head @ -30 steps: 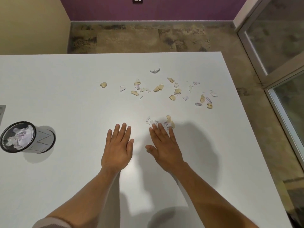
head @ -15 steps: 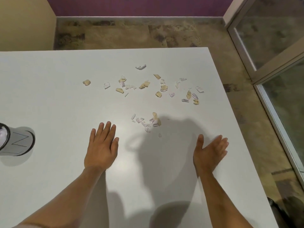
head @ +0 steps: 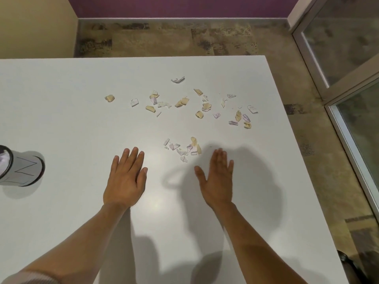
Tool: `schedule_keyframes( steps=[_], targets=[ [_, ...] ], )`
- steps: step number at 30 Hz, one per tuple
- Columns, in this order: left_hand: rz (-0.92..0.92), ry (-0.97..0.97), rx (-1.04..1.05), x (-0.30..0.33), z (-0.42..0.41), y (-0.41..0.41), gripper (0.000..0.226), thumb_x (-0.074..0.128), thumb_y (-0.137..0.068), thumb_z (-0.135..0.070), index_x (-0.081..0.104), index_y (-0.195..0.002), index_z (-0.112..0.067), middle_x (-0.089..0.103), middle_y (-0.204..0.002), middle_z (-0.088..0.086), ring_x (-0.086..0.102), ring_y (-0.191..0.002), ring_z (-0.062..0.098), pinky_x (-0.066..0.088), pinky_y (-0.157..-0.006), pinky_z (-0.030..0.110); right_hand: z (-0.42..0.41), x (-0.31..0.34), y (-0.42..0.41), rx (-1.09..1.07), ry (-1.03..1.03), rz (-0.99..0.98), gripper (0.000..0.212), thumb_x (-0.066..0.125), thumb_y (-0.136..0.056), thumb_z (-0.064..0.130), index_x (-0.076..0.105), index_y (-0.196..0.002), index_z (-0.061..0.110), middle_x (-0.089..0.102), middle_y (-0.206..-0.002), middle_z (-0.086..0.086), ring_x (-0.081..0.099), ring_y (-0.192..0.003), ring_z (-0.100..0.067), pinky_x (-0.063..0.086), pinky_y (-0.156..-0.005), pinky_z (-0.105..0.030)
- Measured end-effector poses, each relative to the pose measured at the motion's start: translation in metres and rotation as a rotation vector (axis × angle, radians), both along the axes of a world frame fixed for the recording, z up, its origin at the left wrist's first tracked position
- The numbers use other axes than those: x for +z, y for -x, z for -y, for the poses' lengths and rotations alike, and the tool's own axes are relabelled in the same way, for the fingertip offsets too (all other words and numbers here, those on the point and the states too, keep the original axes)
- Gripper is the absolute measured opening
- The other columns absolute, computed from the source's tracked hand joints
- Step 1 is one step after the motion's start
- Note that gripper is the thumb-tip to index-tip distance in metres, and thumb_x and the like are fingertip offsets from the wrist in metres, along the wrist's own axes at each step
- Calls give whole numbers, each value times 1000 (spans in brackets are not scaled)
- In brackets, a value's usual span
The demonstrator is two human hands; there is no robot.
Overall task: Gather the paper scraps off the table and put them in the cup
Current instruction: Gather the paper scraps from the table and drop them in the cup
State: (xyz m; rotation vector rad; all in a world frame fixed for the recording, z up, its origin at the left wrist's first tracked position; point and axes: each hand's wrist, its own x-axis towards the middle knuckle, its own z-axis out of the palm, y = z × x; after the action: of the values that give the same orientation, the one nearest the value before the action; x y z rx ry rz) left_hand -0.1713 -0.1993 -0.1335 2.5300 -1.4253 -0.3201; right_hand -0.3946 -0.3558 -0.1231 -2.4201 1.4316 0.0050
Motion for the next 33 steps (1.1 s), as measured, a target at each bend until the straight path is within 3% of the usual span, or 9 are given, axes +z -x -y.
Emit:
schedule_keyframes(
  steps=[5, 8, 12, 17, 23, 25, 27, 30, 33],
  targets=[
    [1, -2, 0, 0, 0, 0, 56, 21, -101, -42, 29, -152, -20, 20, -161, -1, 3, -151, 15, 2, -123, 41, -10, -1, -21, 211, -36, 65, 88, -2, -90, 71, -2, -154, 10, 0, -163, -6, -11, -150, -15, -8, -122, -40],
    [-4, -8, 4, 1, 0, -1, 56, 21, -101, -42, 28, -152, -20, 20, -161, -1, 2, -151, 15, 1, -123, 41, 2, -2, -24, 123, -55, 226, 87, 5, -92, 71, 6, -154, 11, 6, -163, -4, -3, -150, -12, -4, -122, -32],
    [-3, -14, 1, 1, 0, 0, 56, 20, -101, -42, 26, -152, -21, 18, -162, -2, -1, -151, 13, -3, -122, 38, 27, -3, -38, 57, -20, 205, 85, 6, -92, 71, 9, -155, 14, 11, -163, -4, 5, -150, -15, -1, -122, -34],
    [-6, -26, 8, 2, 0, -1, 57, 18, -101, -44, 23, -153, -20, 17, -162, -4, -3, -150, 11, -6, -122, 35, 28, -7, -64, 318, -9, 164, 77, 13, -96, 65, 14, -154, 16, 16, -162, -1, 4, -150, -13, -4, -122, -37],
    [-19, -14, 10, 2, 0, -1, 57, 19, -101, -45, 24, -153, -20, 17, -162, -5, -3, -150, 9, -5, -122, 35, 18, -4, -59, 534, -2, 223, 62, 19, -101, 54, 30, -150, 17, 30, -157, 0, 17, -148, -13, 13, -121, -37],
    [-20, -10, 8, 1, -1, -2, 58, 19, -101, -45, 25, -153, -20, 18, -161, -4, -2, -150, 10, -4, -122, 35, 25, 1, -50, 480, -37, 337, 53, 24, -103, 50, 39, -145, 21, 41, -151, 4, 26, -143, -9, 21, -118, -30],
    [-13, -10, 7, 0, 0, -3, 58, 18, -101, -46, 26, -152, -20, 18, -161, -4, -2, -150, 10, -3, -123, 36, 45, 6, -41, 292, 8, 447, 48, 27, -103, 49, 46, -139, 24, 48, -145, 6, 35, -137, -8, 26, -115, -26],
    [-12, -7, 7, 1, 0, -2, 59, 17, -101, -46, 26, -152, -19, 19, -161, -5, -1, -150, 10, -2, -123, 37, 89, 15, -29, -45, 124, 499, 52, 29, -101, 49, 53, -134, 17, 53, -140, -2, 42, -133, -16, 32, -112, -32],
    [-15, -4, 9, 2, 0, -2, 59, 18, -101, -46, 27, -152, -19, 19, -161, -5, 0, -150, 11, 0, -123, 38, 127, 18, -15, -244, 247, 491, 51, 36, -99, 41, 56, -131, 6, 55, -137, -12, 45, -131, -26, 35, -111, -39]
  ],
)
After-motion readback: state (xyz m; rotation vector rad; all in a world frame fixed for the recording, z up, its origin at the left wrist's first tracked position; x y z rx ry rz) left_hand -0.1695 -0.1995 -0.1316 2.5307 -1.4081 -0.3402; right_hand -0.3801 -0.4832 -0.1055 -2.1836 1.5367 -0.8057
